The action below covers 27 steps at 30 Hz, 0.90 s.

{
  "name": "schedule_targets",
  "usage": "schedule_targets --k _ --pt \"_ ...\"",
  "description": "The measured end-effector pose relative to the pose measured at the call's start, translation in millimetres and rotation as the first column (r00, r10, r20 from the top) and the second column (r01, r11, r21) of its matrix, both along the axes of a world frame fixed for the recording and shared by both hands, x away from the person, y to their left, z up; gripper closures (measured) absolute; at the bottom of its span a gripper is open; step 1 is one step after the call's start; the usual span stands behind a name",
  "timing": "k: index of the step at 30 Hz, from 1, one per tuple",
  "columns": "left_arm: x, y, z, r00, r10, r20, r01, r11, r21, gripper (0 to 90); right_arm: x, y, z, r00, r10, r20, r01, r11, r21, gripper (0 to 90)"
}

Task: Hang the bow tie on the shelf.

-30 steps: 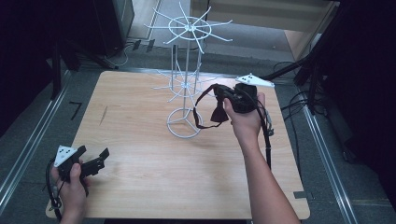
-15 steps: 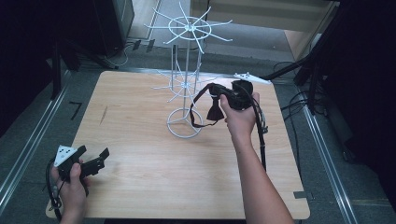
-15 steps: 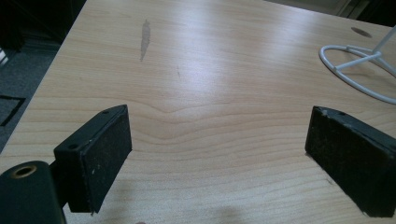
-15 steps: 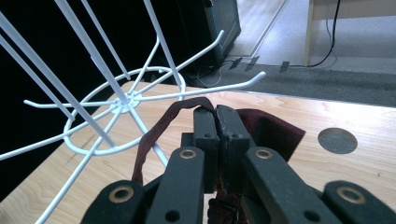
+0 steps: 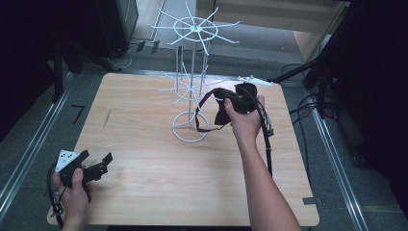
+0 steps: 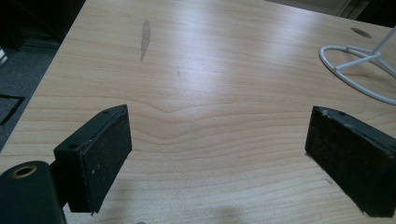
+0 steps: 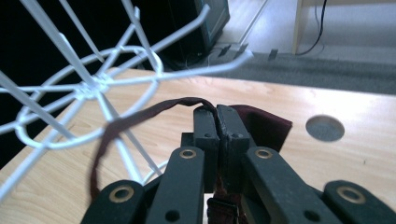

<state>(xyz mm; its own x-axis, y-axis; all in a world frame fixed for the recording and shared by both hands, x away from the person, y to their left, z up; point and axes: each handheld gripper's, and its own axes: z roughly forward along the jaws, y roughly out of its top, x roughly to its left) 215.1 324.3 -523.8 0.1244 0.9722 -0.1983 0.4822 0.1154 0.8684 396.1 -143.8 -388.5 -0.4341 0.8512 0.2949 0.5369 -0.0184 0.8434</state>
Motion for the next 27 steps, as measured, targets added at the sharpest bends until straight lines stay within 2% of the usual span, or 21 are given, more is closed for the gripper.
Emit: schedule_targets --k 4,6,8,10,12,15,21,22,23,27 --pt "0.0 0.0 0.0 1.0 0.0 0.0 0.0 1.0 0.0 7.9 1.4 -5.5 -9.8 0.9999 0.003 -0.015 -0.002 0.999 0.043 89.2" --pt "0.0 -0.1 0.0 1.0 0.001 0.0 -0.001 1.0 0.001 7.9 1.9 -6.2 -15.0 0.9997 0.008 -0.024 -0.007 0.999 0.045 89.2" --pt "0.1 -0.1 0.0 1.0 0.001 0.0 -0.001 1.0 0.001 7.9 2.0 -4.3 -19.1 0.9992 0.019 -0.034 -0.018 0.999 0.032 89.2" --pt "0.1 -0.1 0.0 1.0 0.0 0.0 0.0 1.0 0.001 7.9 0.7 0.9 -21.7 0.9983 0.056 -0.016 -0.056 0.998 0.017 89.4" --pt "0.1 0.0 0.0 1.0 0.0 -0.001 0.0 1.0 0.0 7.9 -1.4 9.0 -23.3 0.9969 0.078 -0.003 -0.078 0.996 -0.032 89.5" --pt "0.1 0.1 0.1 1.0 0.001 -0.003 -0.001 1.0 0.0 7.8 -3.5 19.9 -27.7 0.9958 0.091 0.01 -0.09 0.994 -0.064 89.5" --pt "0.2 0.4 -0.1 1.0 0.001 0.001 -0.001 1.0 -0.007 7.9 -3.7 34.9 -39.1 0.9945 0.104 0.01 -0.103 0.992 -0.07 89.3" --pt "0.2 0.4 -0.1 1.0 0.001 0.001 -0.001 1.0 -0.007 7.9 -4.3 36.6 -41.0 0.9945 0.103 0.021 -0.101 0.993 -0.067 89.2" --pt "0.2 0.4 -0.1 1.0 0.002 0.003 -0.002 1.0 -0.01 7.9 -5.2 37.7 -45.0 0.9929 0.101 0.062 -0.097 0.993 -0.071 89.1" --pt "0.3 0.6 -0.1 1.0 0.002 0.002 -0.002 0.9999 -0.01 7.9 -4.9 36.6 -52.7 0.9943 0.09 0.058 -0.086 0.994 -0.065 85.7"
